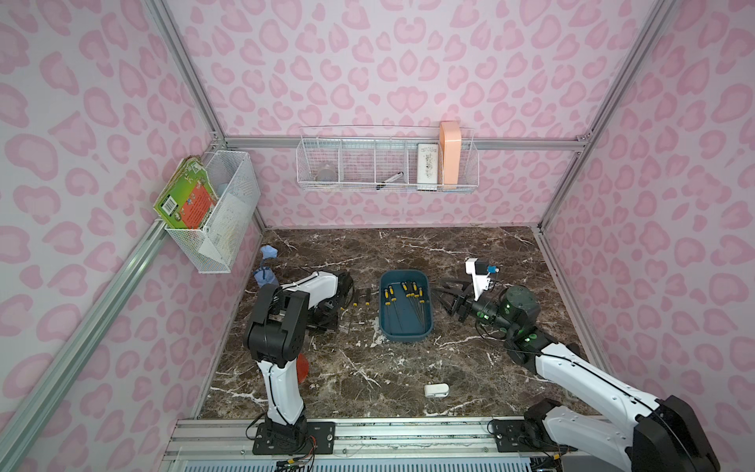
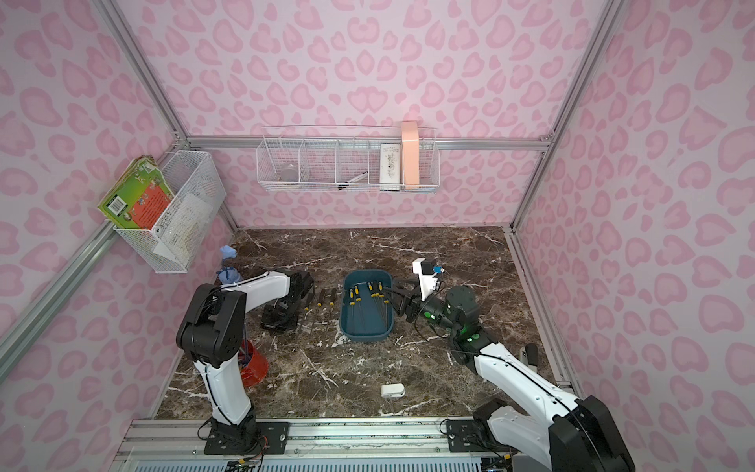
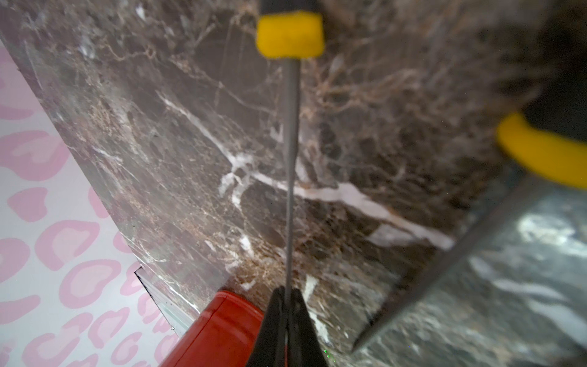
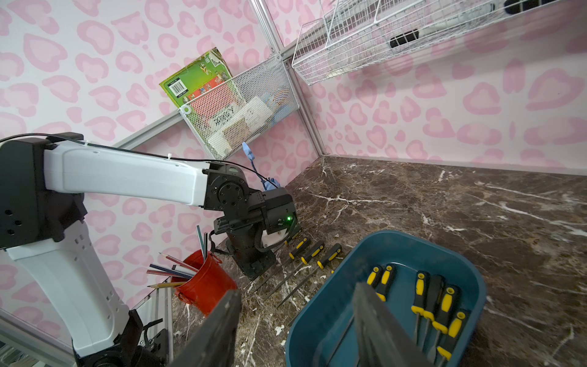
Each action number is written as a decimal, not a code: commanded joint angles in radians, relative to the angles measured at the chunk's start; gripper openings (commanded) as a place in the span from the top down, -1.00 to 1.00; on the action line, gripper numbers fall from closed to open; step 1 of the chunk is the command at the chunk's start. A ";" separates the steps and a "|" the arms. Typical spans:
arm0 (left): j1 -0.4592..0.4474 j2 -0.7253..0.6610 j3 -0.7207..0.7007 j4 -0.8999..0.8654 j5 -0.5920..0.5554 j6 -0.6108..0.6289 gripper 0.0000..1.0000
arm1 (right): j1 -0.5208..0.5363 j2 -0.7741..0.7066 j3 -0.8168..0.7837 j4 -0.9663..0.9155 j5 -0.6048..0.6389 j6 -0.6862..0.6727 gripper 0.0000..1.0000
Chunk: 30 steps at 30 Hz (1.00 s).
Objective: Take the file tool out of the storage box
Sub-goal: Place the file tool at the center of the board, then pick up the file tool from the storage box.
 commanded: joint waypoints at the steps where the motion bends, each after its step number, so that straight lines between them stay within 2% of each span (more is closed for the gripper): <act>1: 0.007 -0.010 -0.005 -0.011 0.025 0.002 0.76 | -0.001 -0.011 -0.003 0.020 0.001 -0.008 -0.14; 9: 0.007 -0.011 -0.007 -0.010 0.024 0.002 0.69 | -0.001 -0.034 -0.008 0.008 0.020 -0.018 -0.13; 13: 0.007 -0.007 0.002 -0.023 0.022 -0.013 0.71 | -0.001 -0.035 -0.013 0.013 0.017 -0.019 -0.13; 19: -0.037 -0.082 0.012 -0.015 0.032 -0.027 0.60 | -0.001 -0.003 -0.013 0.020 0.032 -0.026 -0.14; 21: -0.072 -0.122 0.024 -0.020 0.038 -0.028 0.47 | -0.001 0.018 -0.010 0.019 0.032 -0.025 -0.14; 25: -0.191 -0.216 0.064 0.011 0.043 -0.027 0.05 | -0.001 0.046 -0.006 0.019 0.052 -0.031 -0.13; 27: -0.242 -0.283 0.066 0.076 0.064 -0.033 0.01 | -0.002 0.057 0.005 -0.006 0.078 -0.045 -0.14; 28: -0.262 -0.326 0.050 0.142 0.110 -0.026 -0.02 | -0.002 0.065 0.011 -0.022 0.094 -0.053 -0.14; 30: -0.271 -0.418 -0.017 0.331 0.288 -0.009 -0.07 | 0.000 0.085 0.031 -0.063 0.132 -0.072 -0.11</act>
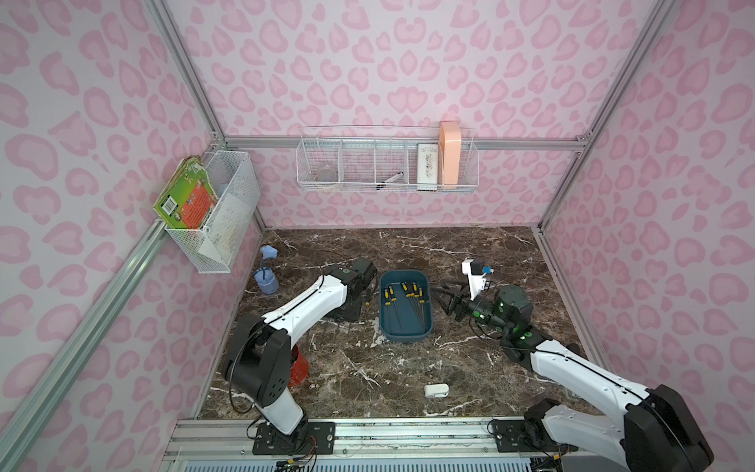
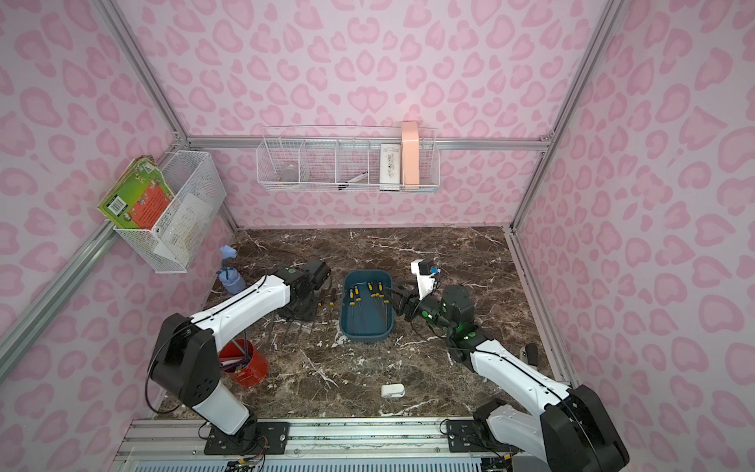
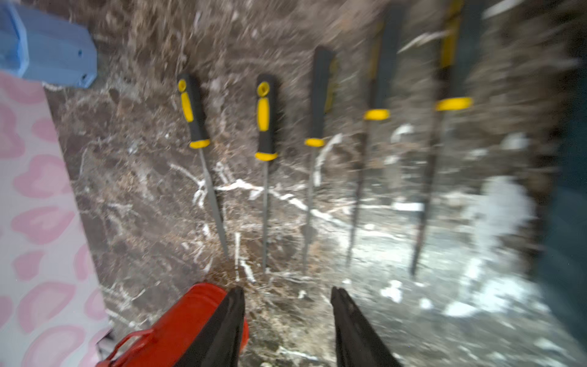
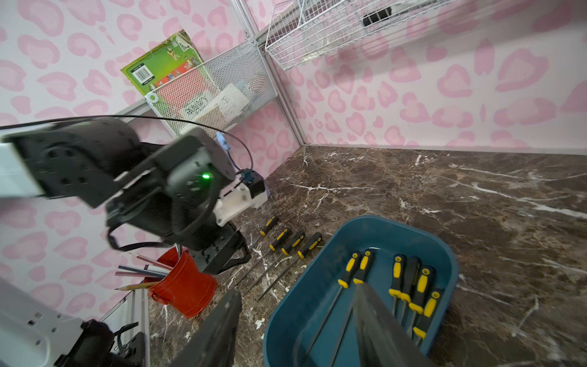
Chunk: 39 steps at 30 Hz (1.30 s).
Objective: Take the file tool out of the storage box
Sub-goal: Pick up the file tool from the storage box.
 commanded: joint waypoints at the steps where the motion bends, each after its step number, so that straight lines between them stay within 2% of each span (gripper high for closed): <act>1: -0.010 -0.113 -0.086 0.298 0.234 -0.010 -0.13 | 0.001 0.027 0.033 -0.068 0.073 -0.045 -0.08; 4: -0.041 -0.155 -0.153 0.504 0.349 -0.040 -0.16 | 0.000 0.024 0.016 -0.054 0.103 -0.038 -0.10; 9: -0.109 0.008 -0.040 0.514 0.377 -0.069 -0.15 | -0.005 0.009 -0.012 -0.043 0.111 -0.026 -0.10; 12: -0.142 0.102 0.026 0.523 0.332 -0.075 -0.10 | -0.012 -0.033 -0.043 -0.045 0.134 -0.026 -0.10; 14: -0.158 0.146 0.071 0.526 0.294 -0.078 0.11 | -0.023 -0.066 -0.062 -0.055 0.145 -0.032 -0.10; 16: -0.168 0.203 0.132 0.510 0.245 -0.078 0.19 | -0.031 -0.090 -0.076 -0.051 0.159 -0.031 -0.09; 19: -0.172 0.313 0.253 0.449 0.231 -0.087 0.40 | -0.036 -0.102 -0.085 -0.044 0.159 -0.032 -0.09; 22: -0.176 0.405 0.328 0.381 0.154 -0.089 0.38 | -0.036 -0.103 -0.094 -0.035 0.155 -0.034 -0.08; 25: -0.174 0.423 0.339 0.358 0.074 -0.133 0.40 | -0.036 -0.111 -0.111 -0.014 0.153 -0.026 -0.09; 32: -0.154 0.526 0.401 0.366 0.184 -0.126 0.43 | -0.036 -0.097 -0.118 0.019 0.124 -0.015 -0.09; 39: -0.141 0.564 0.423 0.351 0.132 -0.135 0.50 | -0.036 -0.092 -0.121 0.024 0.128 -0.017 -0.09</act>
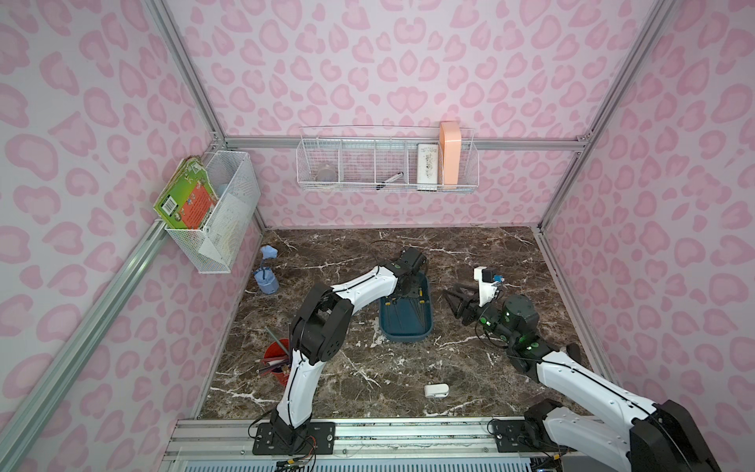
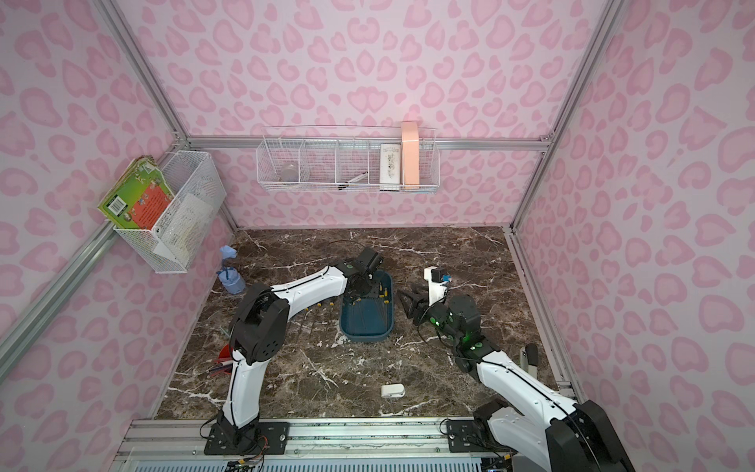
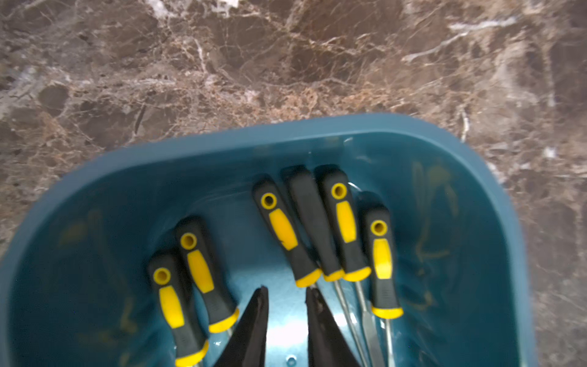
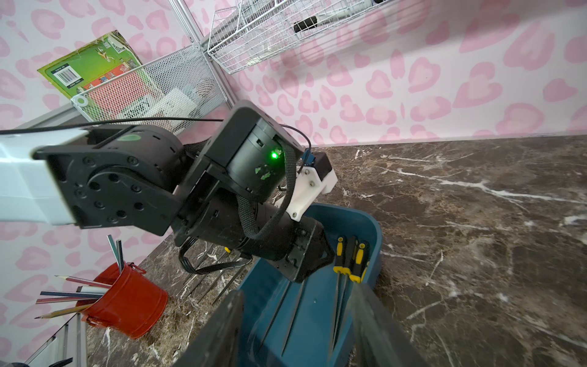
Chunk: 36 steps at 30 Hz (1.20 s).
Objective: Take the file tool out of the storage box
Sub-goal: Pick up the file tool from the storage box.
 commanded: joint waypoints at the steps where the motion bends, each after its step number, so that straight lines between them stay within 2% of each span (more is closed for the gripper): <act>1: 0.014 0.014 0.014 -0.018 -0.006 -0.009 0.52 | 0.000 0.004 -0.002 0.034 -0.008 0.000 -0.09; 5: 0.025 0.046 0.029 -0.016 0.014 -0.004 0.53 | -0.001 0.010 -0.001 0.033 -0.009 -0.002 -0.09; 10: 0.024 0.032 0.012 0.009 -0.022 0.000 0.55 | -0.001 0.011 -0.001 0.034 -0.008 -0.005 -0.10; 14: 0.027 0.005 -0.032 0.072 0.024 -0.008 0.54 | -0.001 0.019 0.000 0.041 -0.008 -0.006 -0.10; 19: 0.027 0.053 0.027 0.030 0.040 -0.003 0.49 | -0.002 0.040 0.009 0.034 -0.017 -0.010 -0.10; 36: 0.030 0.112 0.070 -0.017 0.042 0.004 0.41 | -0.003 0.073 0.021 0.041 -0.039 -0.011 -0.10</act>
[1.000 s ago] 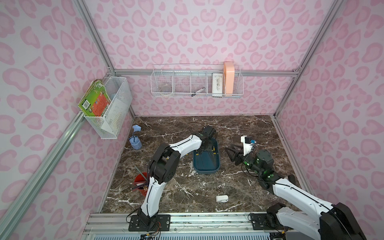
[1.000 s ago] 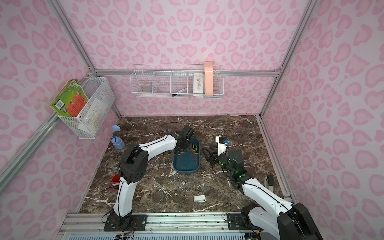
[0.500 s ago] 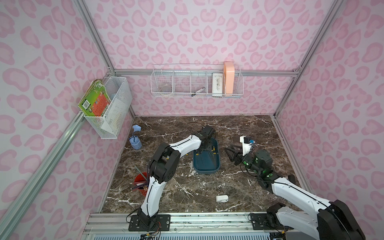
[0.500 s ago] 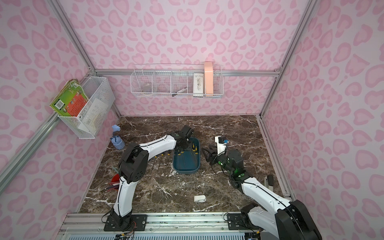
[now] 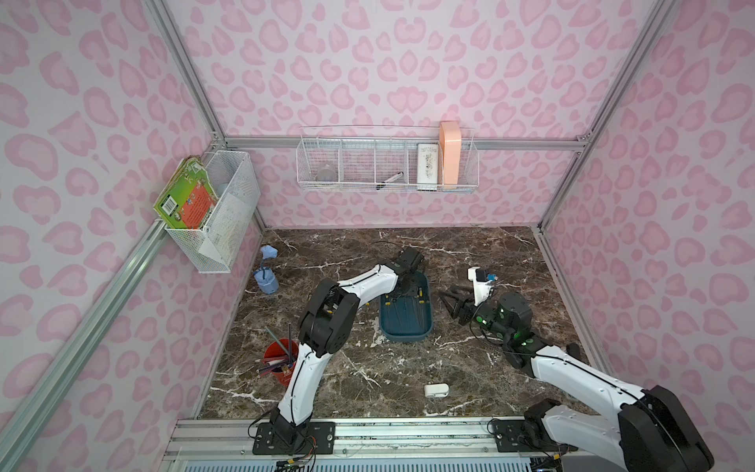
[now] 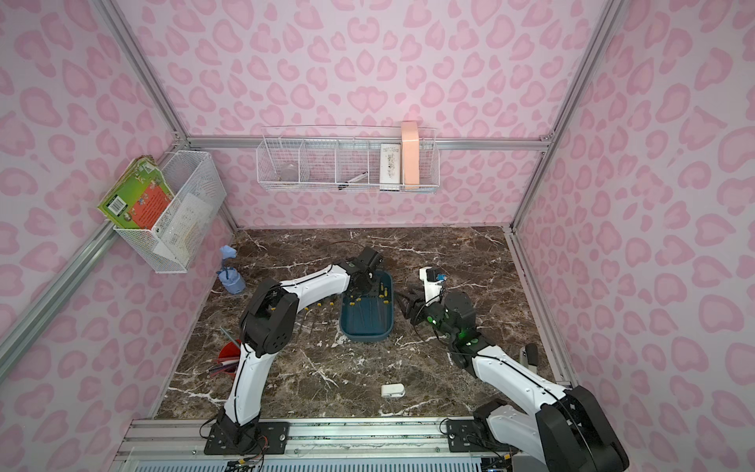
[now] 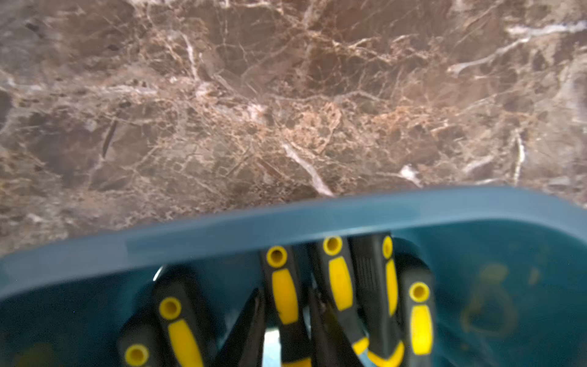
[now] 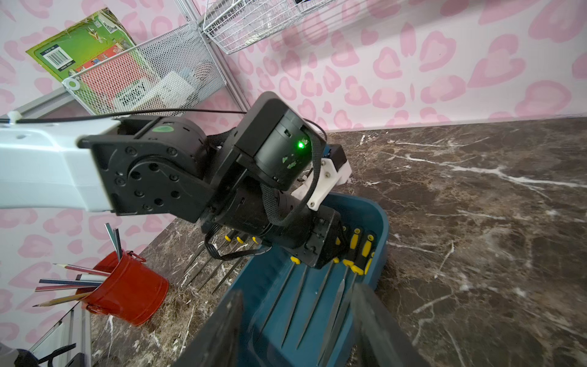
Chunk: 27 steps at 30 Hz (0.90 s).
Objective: Take the file tool out of the storage box
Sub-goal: Pick up the file tool from the storage box.
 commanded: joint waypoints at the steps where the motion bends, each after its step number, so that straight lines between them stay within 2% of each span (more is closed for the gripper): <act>1: -0.001 0.016 0.014 -0.053 0.007 0.002 0.41 | -0.001 -0.001 0.008 0.022 -0.004 -0.006 -0.10; 5: -0.001 0.026 0.019 -0.069 0.015 0.002 0.52 | -0.001 -0.001 0.009 0.022 -0.003 -0.009 -0.10; 9: 0.000 0.026 0.021 -0.070 0.016 0.000 0.94 | -0.001 0.000 0.009 0.022 -0.001 -0.008 -0.10; 17: 0.000 -0.034 -0.004 -0.029 0.042 0.019 1.00 | -0.001 0.005 0.004 0.035 0.003 -0.009 -0.10; 27: 0.001 -0.244 -0.117 0.179 0.133 0.068 1.00 | -0.007 -0.030 -0.022 0.057 0.022 0.000 -0.10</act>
